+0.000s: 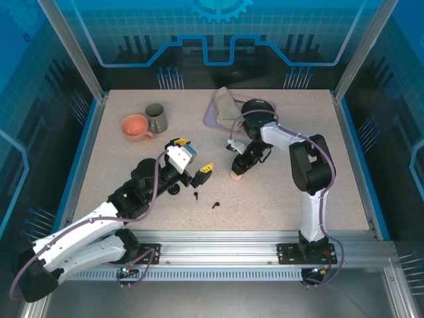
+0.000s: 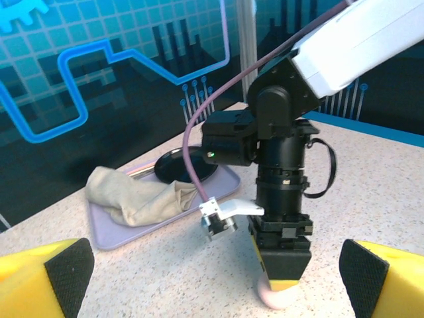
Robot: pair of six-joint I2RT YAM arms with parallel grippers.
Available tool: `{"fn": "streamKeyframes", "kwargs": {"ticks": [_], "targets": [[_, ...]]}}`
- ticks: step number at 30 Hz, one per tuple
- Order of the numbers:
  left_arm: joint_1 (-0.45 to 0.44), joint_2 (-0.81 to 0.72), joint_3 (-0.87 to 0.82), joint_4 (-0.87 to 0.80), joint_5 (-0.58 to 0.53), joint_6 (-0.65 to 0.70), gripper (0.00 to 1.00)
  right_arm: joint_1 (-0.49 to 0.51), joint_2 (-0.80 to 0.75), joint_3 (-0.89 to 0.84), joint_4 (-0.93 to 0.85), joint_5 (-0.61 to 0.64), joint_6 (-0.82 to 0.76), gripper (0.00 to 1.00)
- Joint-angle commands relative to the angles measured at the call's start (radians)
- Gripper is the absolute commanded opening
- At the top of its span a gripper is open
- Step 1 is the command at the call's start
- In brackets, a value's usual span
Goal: Insert the wireless bluetooth earbuds into the charging case
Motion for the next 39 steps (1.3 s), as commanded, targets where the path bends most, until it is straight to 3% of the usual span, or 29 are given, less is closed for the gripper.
{"fn": "streamKeyframes", "kwargs": {"ticks": [1, 10, 17, 22, 29, 39], "targets": [[0.047, 0.007, 0.005, -0.06, -0.076, -0.13, 0.99, -0.025, -0.027, 0.011, -0.004, 0.027, 0.008, 0.44], [0.345, 0.04, 0.082, -0.444, -0.054, -0.685, 0.99, -0.048, -0.211, -0.058, 0.106, 0.068, 0.018, 0.53], [0.55, 0.145, 0.053, -0.57, 0.187, -0.895, 0.99, -0.041, -0.418, -0.176, 0.279, 0.037, -0.028, 0.59], [0.678, 0.262, -0.01, -0.517, 0.368, -0.988, 0.92, -0.027, -0.518, -0.236, 0.356, 0.025, -0.062, 0.66], [0.687, 0.412, -0.025, -0.473, 0.439, -1.034, 0.78, -0.015, -0.594, -0.272, 0.354, 0.082, -0.052, 0.67], [0.59, 0.468, -0.041, -0.522, 0.359, -1.083, 0.67, -0.015, -0.685, -0.352, 0.368, 0.123, -0.046, 0.69]]}}
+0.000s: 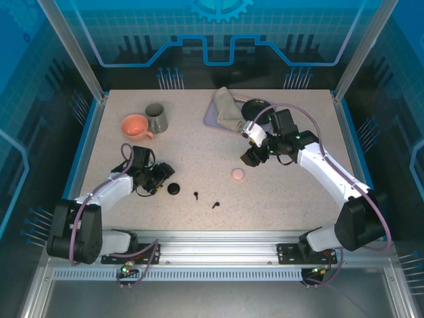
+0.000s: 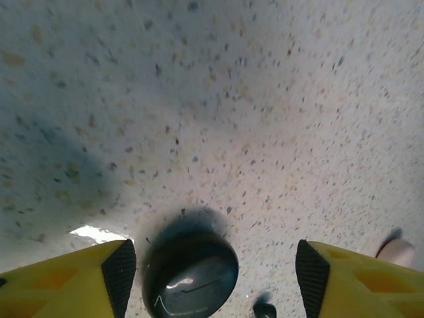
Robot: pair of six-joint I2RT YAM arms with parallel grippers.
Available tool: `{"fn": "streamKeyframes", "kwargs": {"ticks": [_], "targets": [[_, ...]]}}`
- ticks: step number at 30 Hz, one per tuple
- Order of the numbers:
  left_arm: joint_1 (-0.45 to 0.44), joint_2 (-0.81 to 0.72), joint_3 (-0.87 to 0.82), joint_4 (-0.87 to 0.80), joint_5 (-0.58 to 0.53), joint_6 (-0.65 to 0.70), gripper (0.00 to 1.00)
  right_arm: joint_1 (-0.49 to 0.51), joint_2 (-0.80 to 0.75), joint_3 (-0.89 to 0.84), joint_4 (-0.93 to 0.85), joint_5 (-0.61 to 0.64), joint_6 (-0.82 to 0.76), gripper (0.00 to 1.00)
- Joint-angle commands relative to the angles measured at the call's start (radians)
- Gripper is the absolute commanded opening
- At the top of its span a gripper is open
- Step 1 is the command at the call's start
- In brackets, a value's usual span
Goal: Insert the wireless bluetooth earbuds into the charging case
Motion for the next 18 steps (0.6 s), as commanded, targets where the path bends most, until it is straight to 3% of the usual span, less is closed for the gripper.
{"fn": "streamKeyframes", "kwargs": {"ticks": [1, 13, 18], "targets": [[-0.042, 0.018, -0.009, -0.042, -0.03, -0.037, 0.66, 0.006, -0.029, -0.019, 0.015, 0.018, -0.004, 0.69], [-0.122, 0.062, -0.025, -0.02, -0.073, -0.087, 0.59, 0.002, -0.05, -0.044, 0.018, 0.016, -0.004, 0.7], [-0.149, 0.096, -0.002, 0.012, -0.068, -0.093, 0.52, 0.002, -0.056, -0.051, 0.016, 0.02, 0.002, 0.7]]}}
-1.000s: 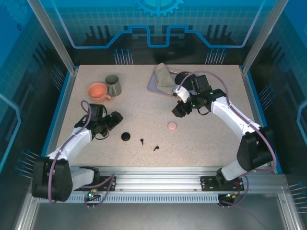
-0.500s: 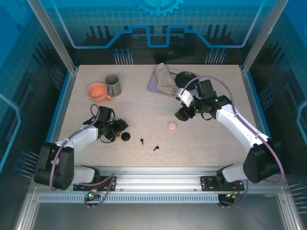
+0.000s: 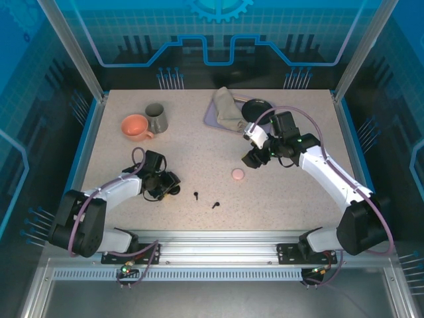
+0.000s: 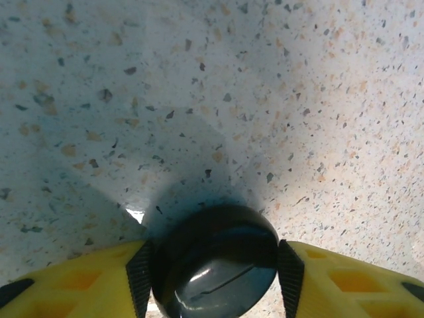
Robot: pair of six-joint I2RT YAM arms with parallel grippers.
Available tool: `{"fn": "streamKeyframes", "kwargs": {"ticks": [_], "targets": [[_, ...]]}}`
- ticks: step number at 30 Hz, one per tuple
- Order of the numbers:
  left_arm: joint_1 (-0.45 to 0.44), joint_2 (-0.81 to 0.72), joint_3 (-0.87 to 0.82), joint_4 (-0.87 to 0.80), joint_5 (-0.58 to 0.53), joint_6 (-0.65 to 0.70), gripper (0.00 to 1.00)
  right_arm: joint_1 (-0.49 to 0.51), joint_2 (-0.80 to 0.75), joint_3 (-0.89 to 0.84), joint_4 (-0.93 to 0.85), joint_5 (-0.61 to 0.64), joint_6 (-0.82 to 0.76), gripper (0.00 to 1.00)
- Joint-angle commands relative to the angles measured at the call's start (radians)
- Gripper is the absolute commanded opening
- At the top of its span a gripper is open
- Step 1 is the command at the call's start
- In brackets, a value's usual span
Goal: Insert the wireless bluetooth earbuds into the charging case
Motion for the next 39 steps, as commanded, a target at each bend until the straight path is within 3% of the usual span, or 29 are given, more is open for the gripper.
{"fn": "streamKeyframes", "kwargs": {"ticks": [1, 12, 22, 31, 39], "targets": [[-0.028, 0.039, 0.022, 0.018, 0.001, -0.015, 0.51, 0.002, -0.029, -0.02, 0.0, 0.001, 0.002, 0.7], [-0.096, 0.193, 0.159, 0.05, 0.006, 0.027, 0.42, -0.004, -0.053, -0.031, -0.01, 0.006, -0.003, 0.7], [-0.153, 0.409, 0.373, 0.034, 0.087, 0.164, 0.38, -0.008, -0.063, -0.046, -0.038, -0.018, -0.016, 0.71], [-0.195, 0.562, 0.544, -0.018, 0.142, 0.296, 0.38, -0.008, -0.065, -0.046, -0.054, -0.029, -0.047, 0.71], [-0.198, 0.611, 0.653, -0.078, 0.117, 0.389, 0.47, -0.005, -0.026, -0.015, -0.09, -0.047, -0.1, 0.71]]}}
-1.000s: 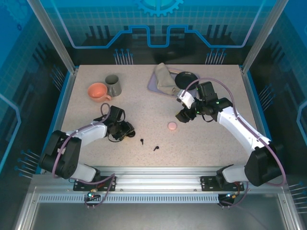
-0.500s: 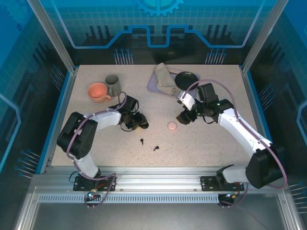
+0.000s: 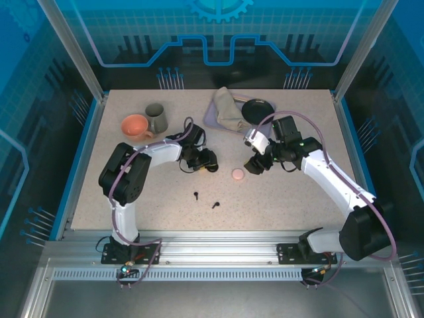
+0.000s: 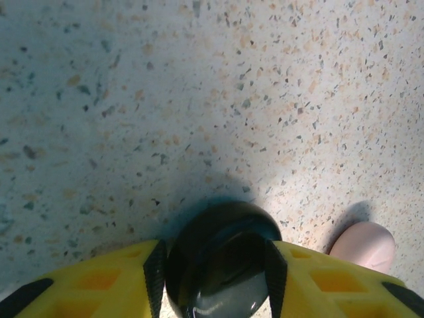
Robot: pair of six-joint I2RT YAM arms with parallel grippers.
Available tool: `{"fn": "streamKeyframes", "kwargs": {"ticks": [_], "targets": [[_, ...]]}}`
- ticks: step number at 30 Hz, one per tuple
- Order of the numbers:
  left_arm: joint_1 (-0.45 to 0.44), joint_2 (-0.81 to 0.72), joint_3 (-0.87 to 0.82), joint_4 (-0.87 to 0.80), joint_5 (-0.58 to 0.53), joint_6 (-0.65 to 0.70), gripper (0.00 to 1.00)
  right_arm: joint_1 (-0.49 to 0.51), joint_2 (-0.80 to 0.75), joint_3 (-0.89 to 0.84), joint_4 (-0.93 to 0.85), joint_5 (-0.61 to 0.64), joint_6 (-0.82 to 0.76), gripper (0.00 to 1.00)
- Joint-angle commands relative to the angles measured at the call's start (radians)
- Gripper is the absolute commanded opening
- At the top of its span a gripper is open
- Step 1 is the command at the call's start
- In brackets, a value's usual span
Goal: Insert the wireless bluetooth earbuds into the charging case
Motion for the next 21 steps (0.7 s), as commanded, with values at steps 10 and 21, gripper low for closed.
{"fn": "streamKeyframes", "kwargs": {"ticks": [10, 21], "targets": [[0.015, -0.095, 0.013, -0.087, -0.046, 0.073, 0.67, 0.035, 0.085, 0.069, -0.026, -0.02, -0.162, 0.84], [0.206, -0.528, -0.281, 0.032, -0.046, 0.01, 0.89, 0.174, 0.297, 0.213, -0.043, 0.1, -0.275, 1.0]]}}
